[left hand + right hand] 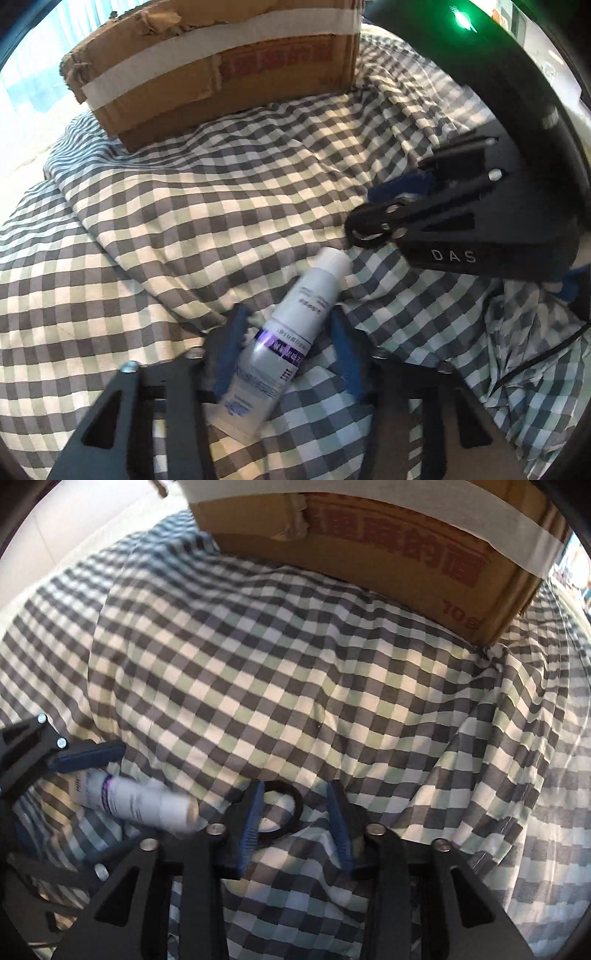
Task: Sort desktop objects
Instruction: 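Grasp the white toothpaste tube with the left gripper while the right grasps the black hair tie, then carry the toothpaste tube and hair tie over the cardboard box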
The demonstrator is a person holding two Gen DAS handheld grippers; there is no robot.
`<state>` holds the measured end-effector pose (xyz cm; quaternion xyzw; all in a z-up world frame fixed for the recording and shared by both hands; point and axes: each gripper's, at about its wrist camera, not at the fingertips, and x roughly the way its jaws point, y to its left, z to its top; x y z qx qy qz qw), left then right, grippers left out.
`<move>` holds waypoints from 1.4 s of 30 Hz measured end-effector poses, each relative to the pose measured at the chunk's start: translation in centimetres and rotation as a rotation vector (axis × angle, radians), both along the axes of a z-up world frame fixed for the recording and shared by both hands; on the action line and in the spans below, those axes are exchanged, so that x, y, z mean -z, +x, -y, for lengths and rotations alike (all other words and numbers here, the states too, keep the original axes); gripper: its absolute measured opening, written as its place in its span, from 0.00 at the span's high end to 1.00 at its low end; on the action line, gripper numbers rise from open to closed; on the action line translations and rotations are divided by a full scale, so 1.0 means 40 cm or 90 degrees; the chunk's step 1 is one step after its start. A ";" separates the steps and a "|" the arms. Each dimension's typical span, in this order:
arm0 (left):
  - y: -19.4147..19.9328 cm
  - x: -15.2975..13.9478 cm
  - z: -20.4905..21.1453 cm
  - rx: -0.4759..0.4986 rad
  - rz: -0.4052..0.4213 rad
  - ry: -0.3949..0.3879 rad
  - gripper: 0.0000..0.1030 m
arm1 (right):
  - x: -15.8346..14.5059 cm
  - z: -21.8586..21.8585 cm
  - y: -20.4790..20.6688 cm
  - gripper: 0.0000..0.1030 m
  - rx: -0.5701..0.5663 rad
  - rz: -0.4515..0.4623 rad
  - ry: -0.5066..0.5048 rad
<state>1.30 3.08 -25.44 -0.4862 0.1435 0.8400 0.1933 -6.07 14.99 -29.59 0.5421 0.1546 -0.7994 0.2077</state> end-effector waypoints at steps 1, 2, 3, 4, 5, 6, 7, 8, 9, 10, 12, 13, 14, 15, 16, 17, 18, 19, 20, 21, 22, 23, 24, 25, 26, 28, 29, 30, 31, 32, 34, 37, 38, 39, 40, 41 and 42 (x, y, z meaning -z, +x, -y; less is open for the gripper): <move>0.000 -0.007 0.005 -0.005 -0.002 0.007 0.69 | -0.003 -0.003 0.006 0.82 0.003 -0.004 0.004; 0.000 -0.012 0.010 -0.009 -0.004 0.014 0.70 | -0.005 -0.006 0.012 0.88 0.005 -0.006 0.005; 0.001 -0.021 0.017 -0.014 -0.007 0.025 0.72 | -0.009 -0.011 0.017 0.90 0.007 -0.008 0.003; 0.002 -0.029 0.021 -0.017 -0.011 0.031 0.74 | -0.016 -0.018 0.024 0.93 0.012 -0.014 -0.002; 0.004 -0.034 0.022 -0.019 -0.016 0.032 0.75 | -0.025 -0.023 0.031 0.95 0.017 -0.022 -0.008; 0.008 -0.042 0.025 -0.021 -0.026 0.034 0.75 | -0.031 -0.028 0.037 0.96 0.020 -0.028 -0.012; 0.013 -0.053 0.026 -0.021 -0.037 0.037 0.75 | -0.042 -0.035 0.044 0.96 0.026 -0.038 -0.017; 0.015 -0.061 0.030 -0.021 -0.045 0.039 0.75 | -0.052 -0.041 0.051 0.97 0.031 -0.046 -0.022; 0.015 -0.066 0.025 -0.022 -0.051 0.039 0.75 | -0.062 -0.046 0.057 0.97 0.035 -0.057 -0.029; 0.019 -0.078 0.026 -0.022 -0.061 0.041 0.75 | -0.079 -0.053 0.065 0.97 0.039 -0.072 -0.040; 0.012 -0.096 0.039 -0.025 -0.075 0.047 0.75 | -0.104 -0.065 0.078 0.97 0.045 -0.092 -0.061; 0.013 -0.109 0.042 -0.027 -0.085 0.051 0.75 | -0.117 -0.070 0.083 0.97 0.049 -0.103 -0.068; 0.011 -0.117 0.042 -0.028 -0.091 0.054 0.75 | -0.134 -0.080 0.091 0.97 0.059 -0.120 -0.074; 0.013 -0.129 0.048 -0.033 -0.100 0.057 0.75 | -0.145 -0.087 0.094 0.97 0.066 -0.131 -0.078; 0.012 -0.144 0.053 -0.038 -0.110 0.062 0.75 | -0.158 -0.096 0.097 0.97 0.073 -0.141 -0.083; 0.010 -0.158 0.059 -0.043 -0.117 0.070 0.75 | -0.176 -0.112 0.097 0.97 0.083 -0.155 -0.093; 0.010 -0.166 0.063 -0.046 -0.121 0.075 0.75 | -0.190 -0.126 0.094 0.97 0.090 -0.165 -0.100; 0.009 -0.181 0.071 -0.051 -0.129 0.082 0.75 | -0.204 -0.137 0.100 0.97 0.097 -0.176 -0.110; 0.006 -0.190 0.073 -0.054 -0.136 0.086 0.75 | -0.215 -0.146 0.102 0.97 0.102 -0.186 -0.118; 0.003 -0.203 0.077 -0.057 -0.142 0.092 0.75 | -0.225 -0.143 0.100 0.97 0.105 -0.196 -0.124; 0.000 -0.218 0.084 -0.062 -0.149 0.100 0.75 | -0.237 -0.134 0.098 0.97 0.109 -0.205 -0.128; -0.003 -0.229 0.087 -0.065 -0.155 0.106 0.75 | -0.252 -0.138 0.108 0.97 0.113 -0.219 -0.134; -0.006 -0.239 0.091 -0.067 -0.162 0.112 0.75 | -0.267 -0.141 0.114 0.97 0.118 -0.233 -0.141; -0.009 -0.254 0.095 -0.071 -0.171 0.117 0.75 | -0.279 -0.146 0.115 0.97 0.122 -0.243 -0.147; -0.010 -0.266 0.098 -0.075 -0.179 0.121 0.75 | -0.296 -0.150 0.120 0.97 0.128 -0.258 -0.157; -0.017 -0.298 0.108 -0.083 -0.194 0.137 0.75 | -0.313 -0.150 0.122 0.97 0.137 -0.280 -0.168; -0.014 -0.311 0.116 -0.086 -0.198 0.142 0.75 | -0.321 -0.141 0.119 0.97 0.142 -0.293 -0.176; -0.017 -0.323 0.119 -0.090 -0.203 0.151 0.75 | -0.334 -0.141 0.121 0.97 0.145 -0.301 -0.183; -0.019 -0.338 0.123 -0.099 -0.212 0.162 0.75 | -0.345 -0.140 0.124 0.97 0.147 -0.309 -0.188; -0.019 -0.348 0.126 -0.107 -0.221 0.168 0.75 | -0.360 -0.141 0.129 0.97 0.152 -0.319 -0.189; -0.023 -0.379 0.131 -0.121 -0.243 0.178 0.75 | -0.395 -0.140 0.138 0.97 0.161 -0.345 -0.195; -0.029 -0.420 0.134 -0.127 -0.266 0.198 0.75 | -0.445 -0.143 0.164 0.97 0.165 -0.380 -0.211; -0.032 -0.433 0.133 -0.126 -0.273 0.203 0.75 | -0.464 -0.145 0.171 0.97 0.166 -0.390 -0.215; -0.033 -0.446 0.131 -0.125 -0.280 0.207 0.75 | -0.476 -0.144 0.176 0.97 0.166 -0.398 -0.218; -0.034 -0.462 0.130 -0.124 -0.291 0.212 0.75 | -0.495 -0.143 0.183 0.97 0.168 -0.412 -0.223; -0.034 -0.473 0.130 -0.124 -0.300 0.215 0.75 | -0.509 -0.144 0.190 0.97 0.168 -0.422 -0.228; -0.033 -0.486 0.127 -0.124 -0.312 0.218 0.75 | -0.523 -0.145 0.195 0.97 0.170 -0.430 -0.234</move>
